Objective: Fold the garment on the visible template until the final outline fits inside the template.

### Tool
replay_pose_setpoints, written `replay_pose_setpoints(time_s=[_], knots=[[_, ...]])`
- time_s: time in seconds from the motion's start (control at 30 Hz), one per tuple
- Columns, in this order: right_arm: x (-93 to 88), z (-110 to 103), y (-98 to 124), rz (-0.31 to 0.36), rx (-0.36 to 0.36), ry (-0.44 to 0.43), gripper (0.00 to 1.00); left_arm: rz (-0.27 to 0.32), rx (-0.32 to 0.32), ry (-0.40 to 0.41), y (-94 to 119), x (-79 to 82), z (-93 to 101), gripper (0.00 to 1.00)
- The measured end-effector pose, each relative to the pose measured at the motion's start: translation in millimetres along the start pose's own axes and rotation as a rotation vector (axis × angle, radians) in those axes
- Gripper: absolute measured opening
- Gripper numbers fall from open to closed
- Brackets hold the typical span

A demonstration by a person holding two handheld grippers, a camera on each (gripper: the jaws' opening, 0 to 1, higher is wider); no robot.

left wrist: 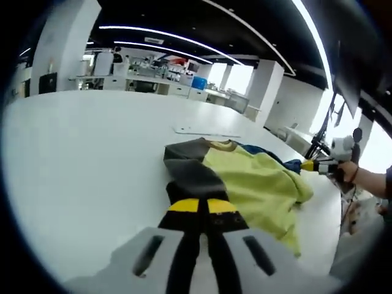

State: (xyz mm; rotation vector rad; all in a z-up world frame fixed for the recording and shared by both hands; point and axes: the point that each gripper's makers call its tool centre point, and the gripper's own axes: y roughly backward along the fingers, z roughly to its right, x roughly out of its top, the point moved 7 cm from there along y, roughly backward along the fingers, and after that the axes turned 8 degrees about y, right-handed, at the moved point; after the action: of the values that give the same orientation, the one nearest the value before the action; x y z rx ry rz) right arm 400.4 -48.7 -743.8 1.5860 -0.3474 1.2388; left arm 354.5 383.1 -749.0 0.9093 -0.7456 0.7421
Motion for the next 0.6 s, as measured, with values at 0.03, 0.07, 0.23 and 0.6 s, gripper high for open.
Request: replay_pose_setpoints(time_s=[0.03, 0.07, 0.23, 0.6], knots=[[-0.3, 2.0, 0.7, 0.000, -0.004, -0.001, 0.00, -0.003, 0.003, 0.004, 0.7, 0.1, -1.5, 0.00], [-0.4, 4.3, 1.7, -0.001, -0.008, -0.001, 0.00, -0.004, 0.008, 0.007, 1.4, 0.0, -2.0, 0.00], [-6.3, 12.8, 8.2, -0.039, -0.052, 0.011, 0.00, -0.013, 0.067, 0.010, 6.7, 1.3, -15.4, 0.00], [-9.1, 45.6, 19.8, -0.085, -0.120, 0.049, 0.00, -0.021, 0.167, 0.043, 14.0, 6.8, -43.7, 0.00]])
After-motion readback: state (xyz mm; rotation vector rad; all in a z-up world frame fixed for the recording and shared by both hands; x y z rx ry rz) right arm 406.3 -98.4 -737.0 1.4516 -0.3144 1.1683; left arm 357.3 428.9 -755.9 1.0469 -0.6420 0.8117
